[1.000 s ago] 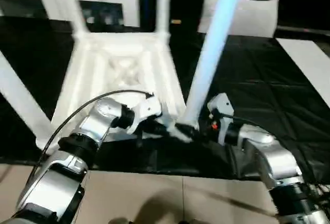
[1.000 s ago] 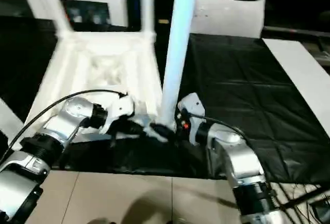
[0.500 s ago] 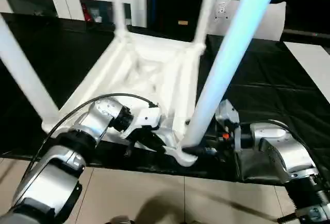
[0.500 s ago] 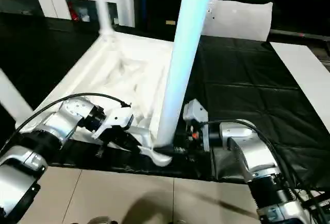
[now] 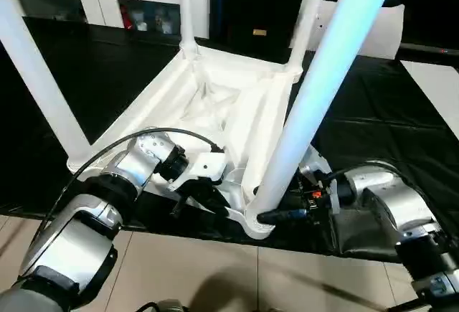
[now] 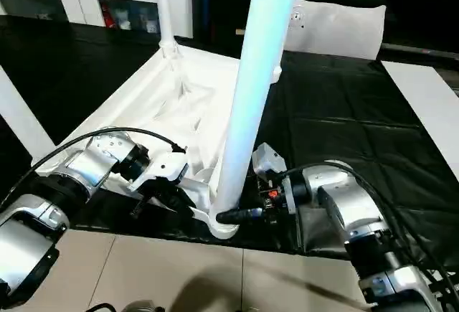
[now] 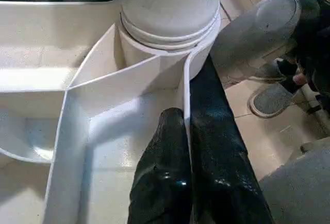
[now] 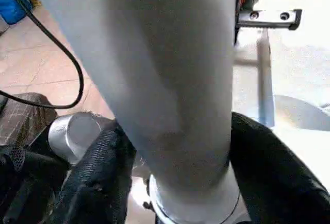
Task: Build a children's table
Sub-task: Rotate leg to tighten
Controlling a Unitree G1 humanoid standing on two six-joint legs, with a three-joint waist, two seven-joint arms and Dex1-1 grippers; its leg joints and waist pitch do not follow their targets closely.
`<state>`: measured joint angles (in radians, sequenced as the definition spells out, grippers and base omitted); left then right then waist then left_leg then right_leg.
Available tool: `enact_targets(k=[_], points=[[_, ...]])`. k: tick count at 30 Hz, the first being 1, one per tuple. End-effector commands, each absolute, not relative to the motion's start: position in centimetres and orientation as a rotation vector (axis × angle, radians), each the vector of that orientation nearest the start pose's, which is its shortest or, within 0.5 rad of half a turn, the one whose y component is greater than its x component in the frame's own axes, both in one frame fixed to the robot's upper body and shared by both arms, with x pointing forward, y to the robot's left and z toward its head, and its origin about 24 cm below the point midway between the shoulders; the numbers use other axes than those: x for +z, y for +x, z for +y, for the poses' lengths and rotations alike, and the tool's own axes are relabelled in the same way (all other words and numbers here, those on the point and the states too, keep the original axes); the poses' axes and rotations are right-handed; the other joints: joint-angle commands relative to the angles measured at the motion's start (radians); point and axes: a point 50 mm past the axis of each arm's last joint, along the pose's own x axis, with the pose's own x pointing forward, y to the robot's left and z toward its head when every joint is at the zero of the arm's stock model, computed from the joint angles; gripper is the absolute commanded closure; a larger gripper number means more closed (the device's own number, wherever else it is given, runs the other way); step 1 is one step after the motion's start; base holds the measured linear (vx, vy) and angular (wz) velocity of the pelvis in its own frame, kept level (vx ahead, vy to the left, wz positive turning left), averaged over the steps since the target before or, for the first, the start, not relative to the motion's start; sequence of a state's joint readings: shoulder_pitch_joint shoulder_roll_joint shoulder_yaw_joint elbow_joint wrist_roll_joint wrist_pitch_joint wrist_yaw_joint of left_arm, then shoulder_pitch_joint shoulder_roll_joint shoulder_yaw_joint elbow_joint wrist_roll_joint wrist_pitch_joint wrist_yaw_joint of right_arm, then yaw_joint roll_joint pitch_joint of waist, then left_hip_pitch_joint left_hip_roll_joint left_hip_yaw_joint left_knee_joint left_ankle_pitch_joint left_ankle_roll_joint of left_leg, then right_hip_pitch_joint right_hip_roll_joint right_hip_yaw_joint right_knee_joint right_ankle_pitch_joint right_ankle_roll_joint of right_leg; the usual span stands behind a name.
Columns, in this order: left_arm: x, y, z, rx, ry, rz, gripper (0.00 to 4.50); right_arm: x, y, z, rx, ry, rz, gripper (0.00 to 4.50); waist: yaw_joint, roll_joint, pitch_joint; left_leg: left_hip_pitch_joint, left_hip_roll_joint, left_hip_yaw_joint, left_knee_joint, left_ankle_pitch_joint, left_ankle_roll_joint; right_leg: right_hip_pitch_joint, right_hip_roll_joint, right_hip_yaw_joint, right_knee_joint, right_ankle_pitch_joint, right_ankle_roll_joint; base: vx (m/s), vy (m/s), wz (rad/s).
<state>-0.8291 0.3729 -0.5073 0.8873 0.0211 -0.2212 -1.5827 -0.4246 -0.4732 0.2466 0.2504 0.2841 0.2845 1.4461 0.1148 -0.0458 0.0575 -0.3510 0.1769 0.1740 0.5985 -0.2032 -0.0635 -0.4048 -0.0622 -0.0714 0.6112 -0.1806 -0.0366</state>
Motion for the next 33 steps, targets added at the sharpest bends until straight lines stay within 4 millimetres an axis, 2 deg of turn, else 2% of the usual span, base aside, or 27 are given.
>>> enact_targets(k=[1,5,10,13,14,15,17,18,19,20,21,22,23,24,25,28,30,33], points=[[7.5,32.3,11.1,-1.887,0.701,0.493,4.5,7.4,27.5,-14.3,1.629,-0.089,0.38,2.06,-0.005,-0.006,-0.071,0.004,0.061,-0.01,-0.063,-0.092,0.067,0.062,-0.092,0.055,-0.064,-0.155,-0.207,0.0,0.0,0.0],[7.4,32.3,11.2,-1.882,0.69,0.492,4.5,7.3,27.4,-14.2,1.631,-0.075,0.379,2.36,-0.004,-0.004,-0.07,0.004,0.061,-0.01,-0.064,-0.096,0.064,0.062,-0.092,0.055,-0.066,-0.172,-0.201,0.0,0.0,0.0],[7.4,32.3,11.3,-1.853,0.617,0.471,4.5,7.3,27.1,-13.7,1.6,-0.011,0.367,2.44,-0.003,-0.002,-0.071,0.004,0.061,-0.011,-0.064,-0.091,0.058,0.064,-0.092,0.055,-0.066,-0.179,-0.193,0.0,0.0,0.0],[7.2,32.8,11.0,-1.734,0.556,0.448,4.5,6.9,26.8,-13.0,1.498,0.049,0.375,2.44,-0.003,0.0,-0.067,0.004,0.062,-0.011,-0.066,-0.098,0.055,0.061,-0.092,0.056,-0.07,-0.181,-0.192,0.0,0.0,0.0],[7.1,32.9,10.9,-1.689,0.532,0.436,4.5,6.7,26.9,-12.7,1.436,0.05,0.367,2.44,-0.006,-0.002,-0.066,0.005,0.06,-0.013,-0.068,-0.112,0.044,0.062,-0.092,0.055,-0.072,-0.214,-0.182,0.0,0.0,0.0],[7.1,33.0,10.8,-1.665,0.518,0.429,4.5,6.5,26.9,-12.5,1.4,0.048,0.361,2.44,-0.006,-0.002,-0.067,0.007,0.061,-0.013,-0.069,-0.12,0.037,0.06,-0.094,0.056,-0.075,-0.233,-0.175,0.0,0.0,0.0],[7.0,33.1,10.6,-1.63,0.489,0.423,4.5,6.2,27.1,-12.1,1.35,0.037,0.356,2.44,-0.012,0.002,-0.062,0.007,0.055,-0.016,-0.072,-0.155,0.02,0.059,-0.094,0.053,-0.086,-0.327,-0.151,0.0,0.0,0.0],[7.0,33.3,10.2,-1.557,0.431,0.414,4.5,5.7,27.5,-11.4,1.244,0.029,0.362,2.45,-0.018,0.001,-0.062,0.006,0.058,-0.017,-0.074,-0.166,0.006,0.058,-0.096,0.055,-0.088,-0.357,-0.14,0.0,0.0,0.0],[6.9,33.5,9.8,-1.504,0.386,0.413,4.5,5.3,28.0,-10.7,1.143,0.065,0.374,2.45,-0.027,0.002,-0.057,0.004,0.055,-0.02,-0.078,-0.186,-0.006,0.055,-0.094,0.052,-0.093,-0.408,-0.127,0.0,0.0,0.0],[6.9,33.5,9.7,-1.492,0.379,0.413,4.5,5.2,28.2,-10.6,1.12,0.074,0.376,2.46,-0.043,0.0,-0.056,0.0,0.05,-0.024,-0.08,-0.205,-0.017,0.057,-0.094,0.049,-0.099,-0.475,-0.105,0.0,0.0,0.0],[6.9,33.6,9.5,-1.479,0.371,0.414,4.5,5.2,28.3,-10.3,1.091,0.09,0.378,2.48,-0.047,0.0,-0.057,-0.002,0.048,-0.026,-0.079,-0.206,-0.022,0.06,-0.095,0.046,-0.102,-0.503,-0.089,0.0,0.0,0.0],[6.8,33.6,9.2,-1.454,0.365,0.414,4.5,5.2,28.6,-9.9,1.05,0.112,0.375,2.49,-0.058,-0.003,-0.058,0.0,0.045,-0.026,-0.076,-0.208,-0.017,0.058,-0.095,0.047,-0.109,-0.534,-0.07,0.0,0.0,0.0],[6.8,33.8,8.5,-1.397,0.338,0.417,4.5,5.4,29.1,-9.0,0.98,0.162,0.374,2.49,-0.067,-0.004,-0.058,0.002,0.044,-0.025,-0.074,-0.206,-0.009,0.052,-0.093,0.049,-0.111,-0.535,-0.071,0.0,0.0,0.0],[6.8,33.9,8.4,-1.388,0.335,0.417,4.5,5.4,29.2,-8.9,0.97,0.169,0.374,2.49,-0.072,-0.003,-0.057,0.002,0.044,-0.025,-0.074,-0.203,-0.006,0.05,-0.091,0.05,-0.11,-0.527,-0.079,0.0,0.0,0.0],[6.8,34.1,7.5,-1.317,0.318,0.412,4.5,5.6,29.8,-7.8,0.885,0.197,0.377,2.49,-0.078,-0.001,-0.059,0.0,0.044,-0.024,-0.072,-0.2,-0.001,0.051,-0.09,0.049,-0.111,-0.52,-0.084,0.0,0.0,0.0],[7.0,34.4,6.3,-1.24,0.298,0.394,4.5,5.9,30.7,-6.7,0.788,0.19,0.375,2.5,-0.083,0.003,-0.061,0.003,0.046,-0.023,-0.072,-0.186,0.006,0.047,-0.087,0.052,-0.107,-0.464,-0.103,0.0,0.0,0.0],[7.3,34.6,5.3,-1.179,0.291,0.374,4.5,6.2,31.3,-5.6,0.727,0.179,0.364,2.5,-0.089,0.003,-0.063,0.003,0.048,-0.023,-0.072,-0.176,0.0,0.047,-0.086,0.054,-0.099,-0.411,-0.127,0.0,0.0,0.0],[7.5,34.5,4.9,-1.174,0.297,0.361,4.5,6.5,31.5,-5.1,0.712,0.167,0.343,2.5,-0.088,0.003,-0.066,0.001,0.048,-0.02,-0.071,-0.139,0.019,0.053,-0.084,0.058,-0.089,-0.288,-0.158,0.0,0.0,0.0]])
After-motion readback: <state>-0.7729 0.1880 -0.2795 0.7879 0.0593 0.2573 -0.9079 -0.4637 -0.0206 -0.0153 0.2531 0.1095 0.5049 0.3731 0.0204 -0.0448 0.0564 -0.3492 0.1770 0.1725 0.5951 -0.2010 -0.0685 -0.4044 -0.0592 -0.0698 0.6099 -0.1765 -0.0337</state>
